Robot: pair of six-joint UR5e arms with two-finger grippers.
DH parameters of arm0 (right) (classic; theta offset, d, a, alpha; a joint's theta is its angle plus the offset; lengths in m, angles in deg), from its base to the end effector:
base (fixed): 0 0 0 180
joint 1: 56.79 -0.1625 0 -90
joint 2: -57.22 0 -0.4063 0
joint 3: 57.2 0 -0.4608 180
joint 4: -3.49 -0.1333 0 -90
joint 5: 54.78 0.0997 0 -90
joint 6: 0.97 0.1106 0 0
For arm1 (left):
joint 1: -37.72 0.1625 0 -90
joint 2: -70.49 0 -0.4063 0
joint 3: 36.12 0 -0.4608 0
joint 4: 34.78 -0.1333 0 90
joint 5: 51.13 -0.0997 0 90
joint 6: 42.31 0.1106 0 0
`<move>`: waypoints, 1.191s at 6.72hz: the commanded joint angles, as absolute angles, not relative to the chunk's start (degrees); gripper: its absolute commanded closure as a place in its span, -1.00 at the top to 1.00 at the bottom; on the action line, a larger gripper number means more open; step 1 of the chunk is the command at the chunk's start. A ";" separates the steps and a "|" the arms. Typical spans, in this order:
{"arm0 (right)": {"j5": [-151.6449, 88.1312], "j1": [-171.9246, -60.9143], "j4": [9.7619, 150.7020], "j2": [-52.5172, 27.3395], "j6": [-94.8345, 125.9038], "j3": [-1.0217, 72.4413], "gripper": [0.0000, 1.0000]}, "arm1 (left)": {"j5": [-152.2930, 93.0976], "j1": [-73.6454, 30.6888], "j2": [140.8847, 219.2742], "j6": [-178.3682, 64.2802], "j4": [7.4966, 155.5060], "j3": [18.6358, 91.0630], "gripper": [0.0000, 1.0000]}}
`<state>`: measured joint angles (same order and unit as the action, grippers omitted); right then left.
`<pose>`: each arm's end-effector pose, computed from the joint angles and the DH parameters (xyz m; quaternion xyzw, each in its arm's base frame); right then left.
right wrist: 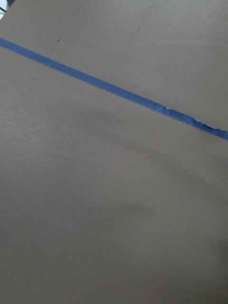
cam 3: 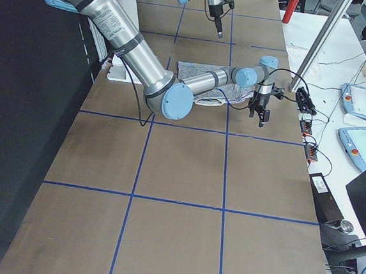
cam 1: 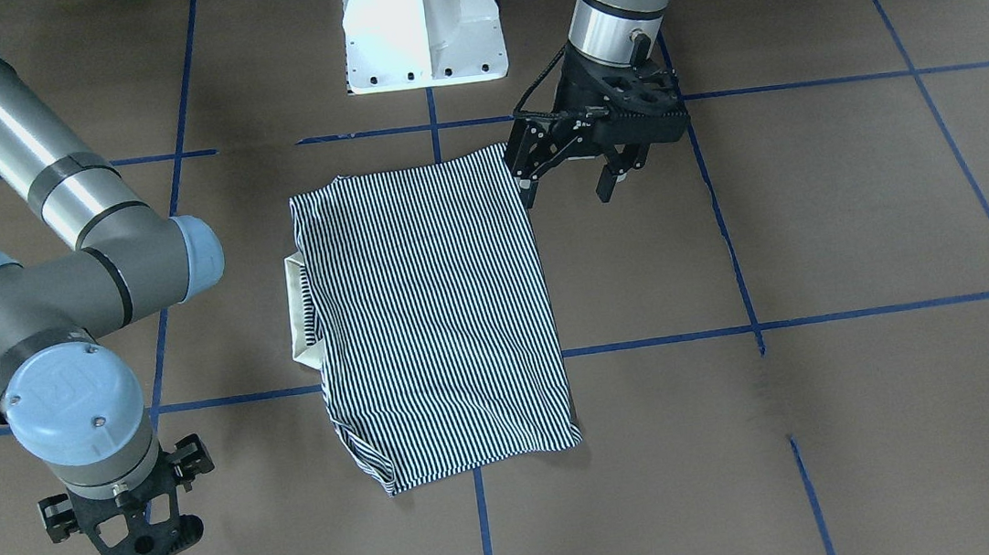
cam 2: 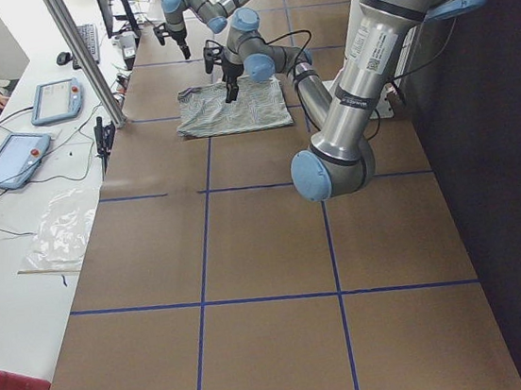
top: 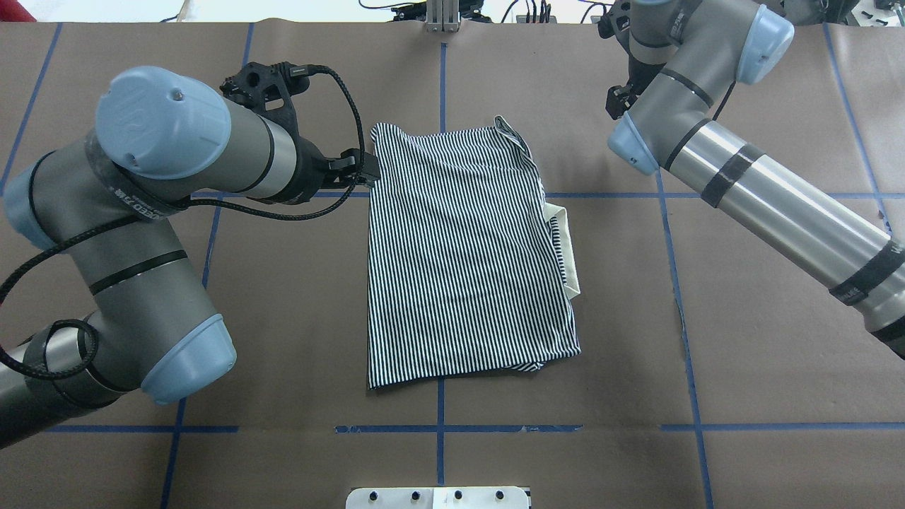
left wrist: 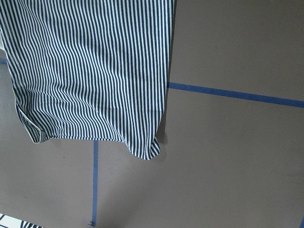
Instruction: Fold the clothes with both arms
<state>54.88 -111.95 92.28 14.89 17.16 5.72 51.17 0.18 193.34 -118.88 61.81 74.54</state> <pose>-0.4141 -0.7632 0.3337 0.0920 -0.2331 -0.1725 0.9526 0.4389 -0.4756 0.1008 0.1305 0.4893 -0.1273 0.8528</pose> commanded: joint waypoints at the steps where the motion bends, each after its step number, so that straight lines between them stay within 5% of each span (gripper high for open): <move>1: 59.29 -109.29 91.82 19.84 25.79 5.73 1.00 | 51.17 0.19 193.18 -120.00 61.64 75.24 1.00; 3: 53.63 -102.17 89.90 22.58 30.31 3.90 1.00 | 51.09 0.28 193.36 -121.94 61.64 76.37 1.00; 6: 49.03 -99.51 78.15 28.21 31.90 -10.49 1.00 | 51.00 0.36 193.53 -121.94 61.55 77.69 1.00; 8: 46.67 -99.59 77.93 27.87 31.82 -11.40 1.00 | 51.08 0.36 193.45 -121.94 61.55 78.14 1.00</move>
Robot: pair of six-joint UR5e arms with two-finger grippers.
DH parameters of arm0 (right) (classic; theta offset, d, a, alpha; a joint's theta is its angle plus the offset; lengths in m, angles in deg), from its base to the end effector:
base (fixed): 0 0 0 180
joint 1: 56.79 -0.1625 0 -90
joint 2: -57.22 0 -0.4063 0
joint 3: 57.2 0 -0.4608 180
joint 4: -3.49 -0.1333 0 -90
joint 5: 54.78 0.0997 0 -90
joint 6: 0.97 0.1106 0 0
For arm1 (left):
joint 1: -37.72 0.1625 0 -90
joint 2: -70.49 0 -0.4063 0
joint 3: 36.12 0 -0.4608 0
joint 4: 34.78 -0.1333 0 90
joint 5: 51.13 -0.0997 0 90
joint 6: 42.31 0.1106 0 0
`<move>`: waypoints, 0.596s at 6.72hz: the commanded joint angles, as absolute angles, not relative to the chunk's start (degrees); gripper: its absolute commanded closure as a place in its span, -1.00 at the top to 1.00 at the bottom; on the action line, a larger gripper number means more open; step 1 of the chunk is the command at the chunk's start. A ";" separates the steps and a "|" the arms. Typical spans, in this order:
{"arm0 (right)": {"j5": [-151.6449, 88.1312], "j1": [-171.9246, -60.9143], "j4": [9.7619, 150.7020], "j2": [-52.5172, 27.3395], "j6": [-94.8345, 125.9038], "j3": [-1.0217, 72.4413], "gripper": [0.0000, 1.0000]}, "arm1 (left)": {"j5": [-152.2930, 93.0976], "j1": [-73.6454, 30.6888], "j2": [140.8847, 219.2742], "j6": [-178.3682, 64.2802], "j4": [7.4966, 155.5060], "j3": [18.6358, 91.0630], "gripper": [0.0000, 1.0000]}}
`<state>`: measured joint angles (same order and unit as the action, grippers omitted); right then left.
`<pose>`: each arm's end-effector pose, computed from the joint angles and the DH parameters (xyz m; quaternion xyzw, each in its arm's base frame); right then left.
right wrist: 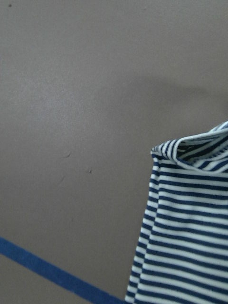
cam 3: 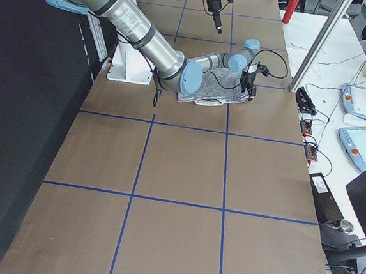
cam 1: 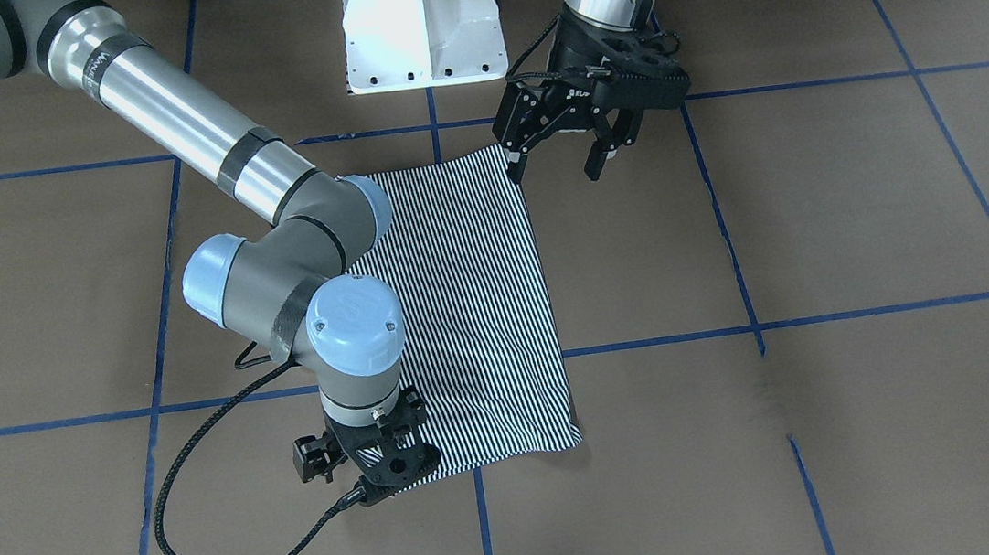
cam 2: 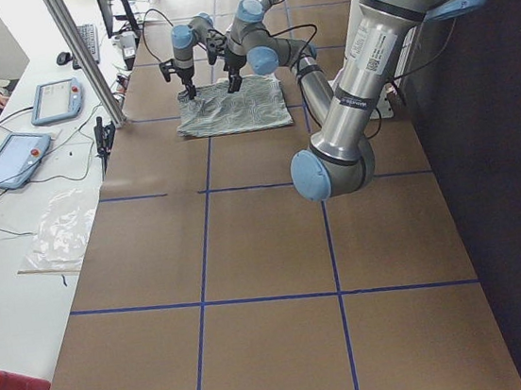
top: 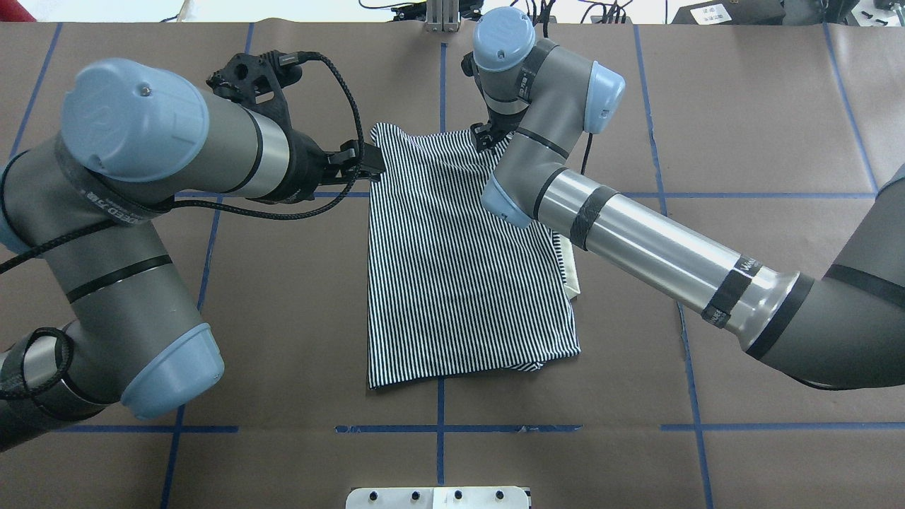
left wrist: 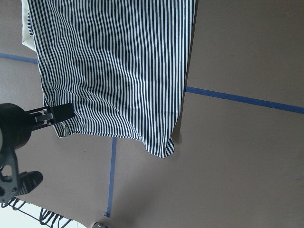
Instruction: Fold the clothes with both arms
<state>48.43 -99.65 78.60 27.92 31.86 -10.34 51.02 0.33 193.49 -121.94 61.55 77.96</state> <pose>-0.6123 -0.7156 0.2597 0.1417 -0.2630 -0.1507 0.9424 0.4203 -0.4597 0.0757 0.1292 0.5143 -0.1436 0.8356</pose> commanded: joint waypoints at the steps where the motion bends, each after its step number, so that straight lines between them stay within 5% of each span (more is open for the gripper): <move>1: 45.08 -100.46 77.93 26.82 30.25 -11.49 1.00 | 51.09 0.36 193.44 -121.94 61.55 78.14 1.00; 4: 47.51 -103.37 77.93 26.19 25.67 -10.97 1.00 | 51.09 0.28 193.27 -121.86 61.55 78.05 1.00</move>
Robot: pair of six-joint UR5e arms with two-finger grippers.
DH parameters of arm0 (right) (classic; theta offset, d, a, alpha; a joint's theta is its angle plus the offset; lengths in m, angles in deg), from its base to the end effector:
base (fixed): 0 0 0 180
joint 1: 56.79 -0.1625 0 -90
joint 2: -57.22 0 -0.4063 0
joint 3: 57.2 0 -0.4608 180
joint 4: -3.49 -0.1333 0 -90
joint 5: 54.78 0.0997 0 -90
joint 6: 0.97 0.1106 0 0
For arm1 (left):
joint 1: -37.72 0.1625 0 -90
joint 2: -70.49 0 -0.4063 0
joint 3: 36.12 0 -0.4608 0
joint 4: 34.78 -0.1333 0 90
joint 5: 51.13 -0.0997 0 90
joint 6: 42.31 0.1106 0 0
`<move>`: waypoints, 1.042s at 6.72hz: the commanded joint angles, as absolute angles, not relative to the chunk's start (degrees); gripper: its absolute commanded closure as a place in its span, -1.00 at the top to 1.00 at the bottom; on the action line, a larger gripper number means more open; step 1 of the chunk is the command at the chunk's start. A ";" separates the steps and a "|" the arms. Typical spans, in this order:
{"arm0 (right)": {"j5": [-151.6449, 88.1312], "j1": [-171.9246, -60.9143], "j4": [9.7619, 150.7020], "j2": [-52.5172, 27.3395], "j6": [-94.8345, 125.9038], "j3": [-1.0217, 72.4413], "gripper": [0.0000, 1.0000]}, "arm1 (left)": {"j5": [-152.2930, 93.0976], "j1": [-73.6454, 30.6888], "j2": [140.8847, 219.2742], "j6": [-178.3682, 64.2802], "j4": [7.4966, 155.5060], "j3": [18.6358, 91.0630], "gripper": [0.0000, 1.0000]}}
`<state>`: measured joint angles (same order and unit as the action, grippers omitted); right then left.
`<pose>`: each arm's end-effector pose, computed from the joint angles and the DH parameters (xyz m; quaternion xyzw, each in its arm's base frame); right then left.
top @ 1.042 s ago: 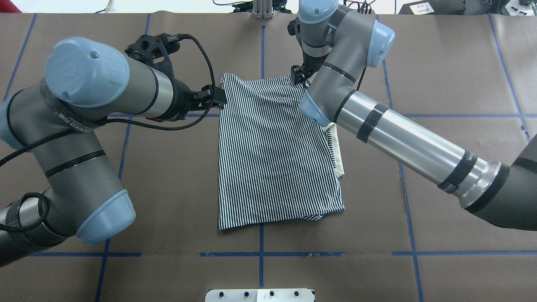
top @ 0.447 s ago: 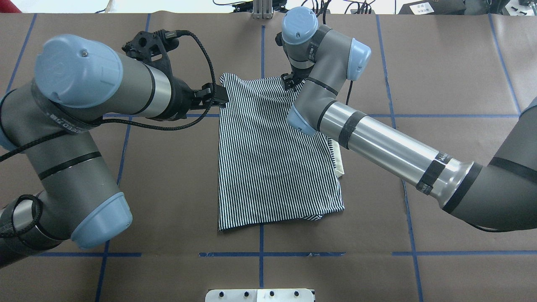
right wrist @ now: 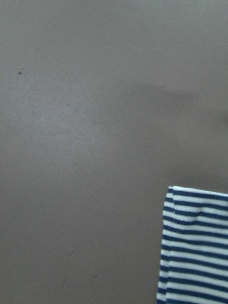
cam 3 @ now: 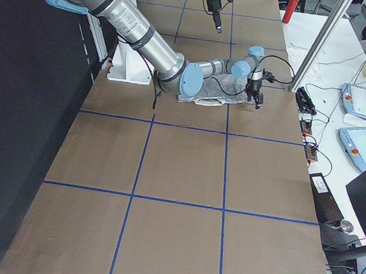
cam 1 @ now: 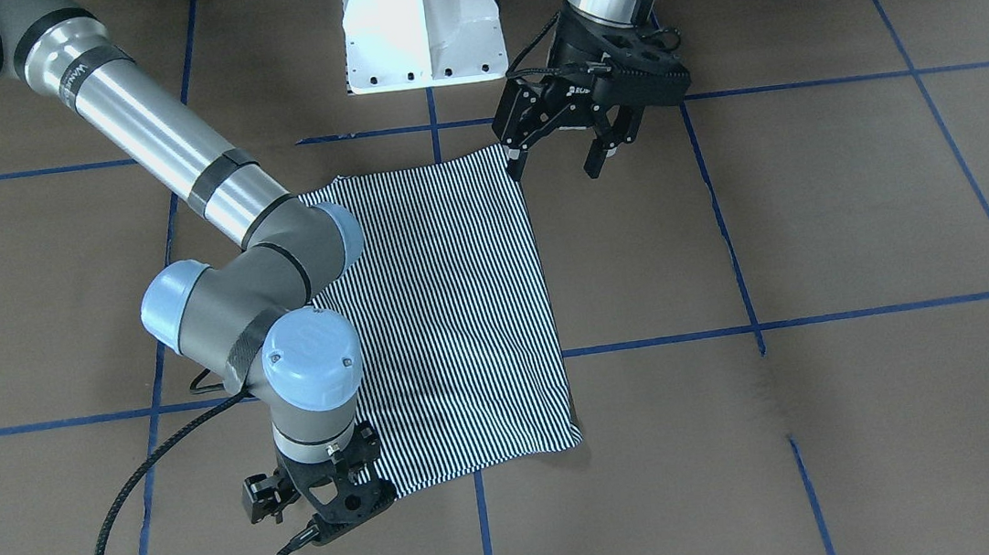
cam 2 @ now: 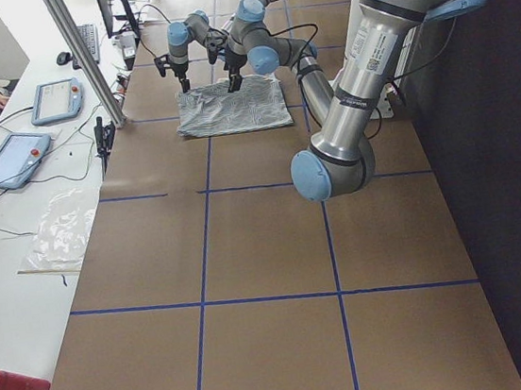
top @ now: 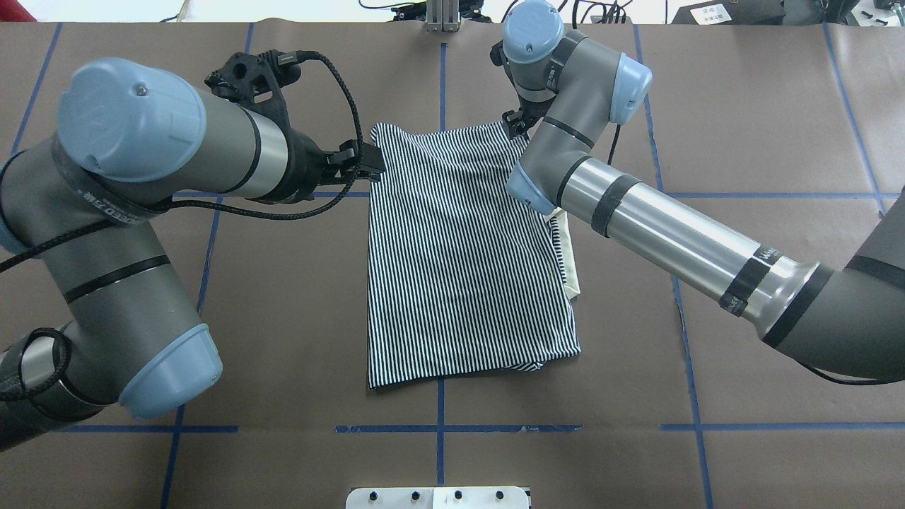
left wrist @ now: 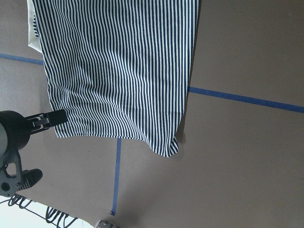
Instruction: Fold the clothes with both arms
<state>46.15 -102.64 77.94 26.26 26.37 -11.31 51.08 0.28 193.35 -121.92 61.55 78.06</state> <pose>-0.5704 -0.7489 0.2958 0.1587 -0.2274 -0.1652 0.9465 0.4195 -0.4596 0.0765 0.1290 0.5141 -0.1436 0.8357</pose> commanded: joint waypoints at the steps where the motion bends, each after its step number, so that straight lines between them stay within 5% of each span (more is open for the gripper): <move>1: 50.22 -103.80 78.19 26.19 25.93 -9.31 1.00 | 51.09 0.28 193.18 -121.85 61.38 78.05 1.00; 4: 58.58 -103.81 98.10 15.77 34.40 19.18 1.00 | 53.64 8.50 190.91 -137.70 60.41 77.70 1.00; 7: 60.35 -101.53 98.58 -3.28 48.84 46.87 1.00 | 46.63 20.02 191.67 -148.82 52.46 74.29 0.98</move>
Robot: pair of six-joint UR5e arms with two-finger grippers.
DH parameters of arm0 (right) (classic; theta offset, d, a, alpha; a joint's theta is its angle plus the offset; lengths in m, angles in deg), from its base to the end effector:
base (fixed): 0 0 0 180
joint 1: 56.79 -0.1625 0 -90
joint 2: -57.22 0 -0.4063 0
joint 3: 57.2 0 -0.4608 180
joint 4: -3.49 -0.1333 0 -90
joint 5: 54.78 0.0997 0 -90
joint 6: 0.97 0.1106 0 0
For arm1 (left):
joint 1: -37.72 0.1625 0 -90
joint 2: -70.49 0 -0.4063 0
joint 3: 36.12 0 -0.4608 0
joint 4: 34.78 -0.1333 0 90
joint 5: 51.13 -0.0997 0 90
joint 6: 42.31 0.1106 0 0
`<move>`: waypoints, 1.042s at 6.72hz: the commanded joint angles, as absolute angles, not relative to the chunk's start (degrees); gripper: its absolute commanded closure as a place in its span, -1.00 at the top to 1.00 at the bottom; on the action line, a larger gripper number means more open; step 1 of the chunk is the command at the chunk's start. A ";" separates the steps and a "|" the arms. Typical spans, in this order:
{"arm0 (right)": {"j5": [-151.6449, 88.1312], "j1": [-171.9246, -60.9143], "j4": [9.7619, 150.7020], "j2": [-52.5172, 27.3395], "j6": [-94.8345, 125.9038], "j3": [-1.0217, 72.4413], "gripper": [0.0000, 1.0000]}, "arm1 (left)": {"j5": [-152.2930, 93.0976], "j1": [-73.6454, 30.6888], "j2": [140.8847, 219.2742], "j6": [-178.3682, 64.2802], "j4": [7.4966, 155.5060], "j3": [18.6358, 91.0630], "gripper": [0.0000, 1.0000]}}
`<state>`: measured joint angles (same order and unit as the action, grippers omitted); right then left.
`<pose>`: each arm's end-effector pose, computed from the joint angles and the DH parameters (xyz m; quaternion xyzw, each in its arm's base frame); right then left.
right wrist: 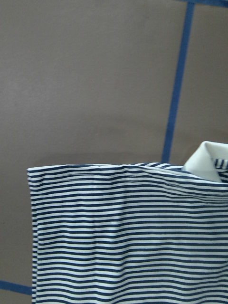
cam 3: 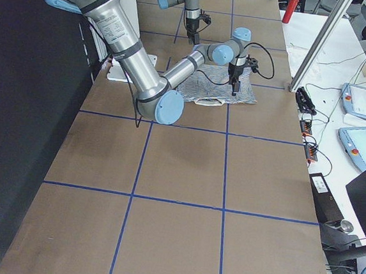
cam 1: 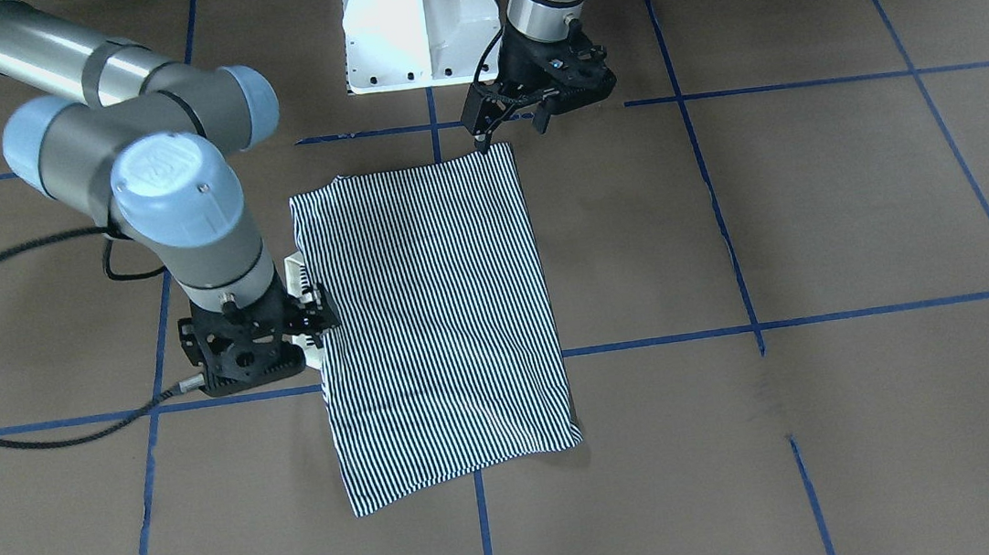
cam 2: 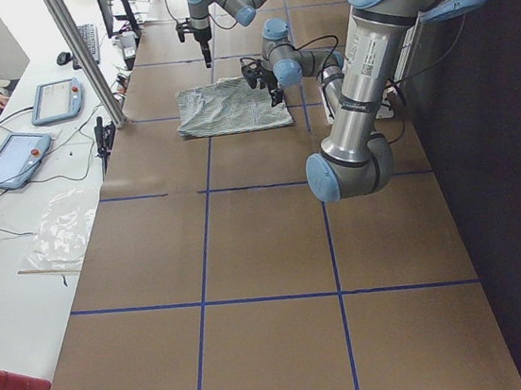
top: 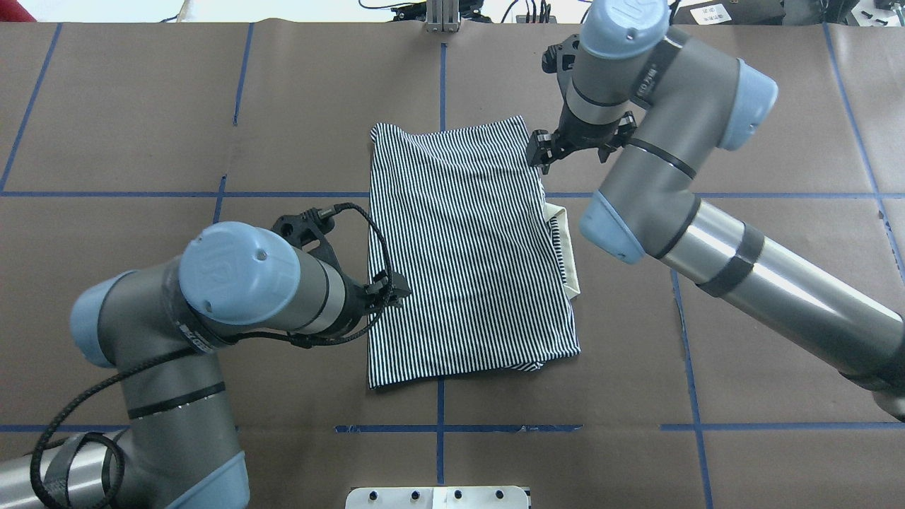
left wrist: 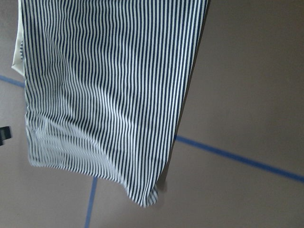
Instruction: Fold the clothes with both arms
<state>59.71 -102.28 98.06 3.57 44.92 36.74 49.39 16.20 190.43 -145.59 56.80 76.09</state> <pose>-0.4508 -0.5833 0.2153 0.0679 -0.3549 -0.0538 0.9309 0.5466 -0.3371 0.1347 -0.0492 0.4547 -0.2261 0.8601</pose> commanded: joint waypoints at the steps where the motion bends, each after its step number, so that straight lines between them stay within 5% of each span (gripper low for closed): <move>1: 61.23 -101.35 98.50 -4.73 51.04 48.95 1.00 | 46.08 20.49 193.08 -149.97 52.41 70.09 0.93; 3: 61.24 -100.56 98.14 -4.66 54.48 49.58 1.00 | 43.36 20.49 196.77 -149.98 52.85 61.72 0.92; 7: 61.32 -100.56 98.58 -4.74 54.58 50.82 1.00 | 43.35 21.97 196.34 -150.50 52.59 62.93 0.92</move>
<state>61.31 -100.56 98.50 -4.73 54.56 50.70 43.36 21.06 196.36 -150.10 52.62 62.78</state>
